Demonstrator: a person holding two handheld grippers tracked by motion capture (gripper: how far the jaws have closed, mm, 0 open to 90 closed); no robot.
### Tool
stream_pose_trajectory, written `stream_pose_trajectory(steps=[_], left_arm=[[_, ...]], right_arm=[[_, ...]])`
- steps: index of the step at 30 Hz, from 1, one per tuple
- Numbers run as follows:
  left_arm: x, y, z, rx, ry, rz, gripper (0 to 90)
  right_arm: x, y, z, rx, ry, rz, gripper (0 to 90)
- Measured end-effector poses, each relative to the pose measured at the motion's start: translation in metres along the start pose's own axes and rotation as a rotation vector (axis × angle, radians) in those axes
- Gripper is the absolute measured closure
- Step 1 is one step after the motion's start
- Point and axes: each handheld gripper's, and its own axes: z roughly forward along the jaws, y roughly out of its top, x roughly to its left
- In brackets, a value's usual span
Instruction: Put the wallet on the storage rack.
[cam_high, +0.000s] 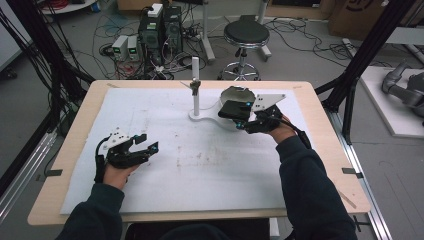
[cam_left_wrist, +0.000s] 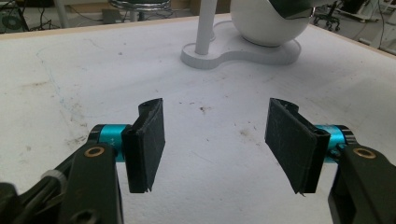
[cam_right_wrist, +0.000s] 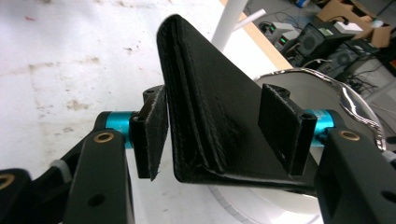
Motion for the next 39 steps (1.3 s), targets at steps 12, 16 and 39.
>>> stream_pose_trajectory(steps=[12, 16, 39], left_arm=[[0.000, 0.000, 0.000, 0.002, 0.001, -0.004, 37.7], [0.000, 0.000, 0.000, 0.002, 0.003, 0.001, 37.8], [0.000, 0.000, 0.001, 0.001, 0.000, -0.004, 37.9]], right_arm=[[-0.005, -0.004, 0.003, -0.019, 0.071, 0.053, 45.1], [-0.007, -0.005, 0.004, -0.008, 0.074, 0.093, 41.1], [-0.014, -0.008, 0.003, -0.002, 0.053, 0.187, 38.7]])
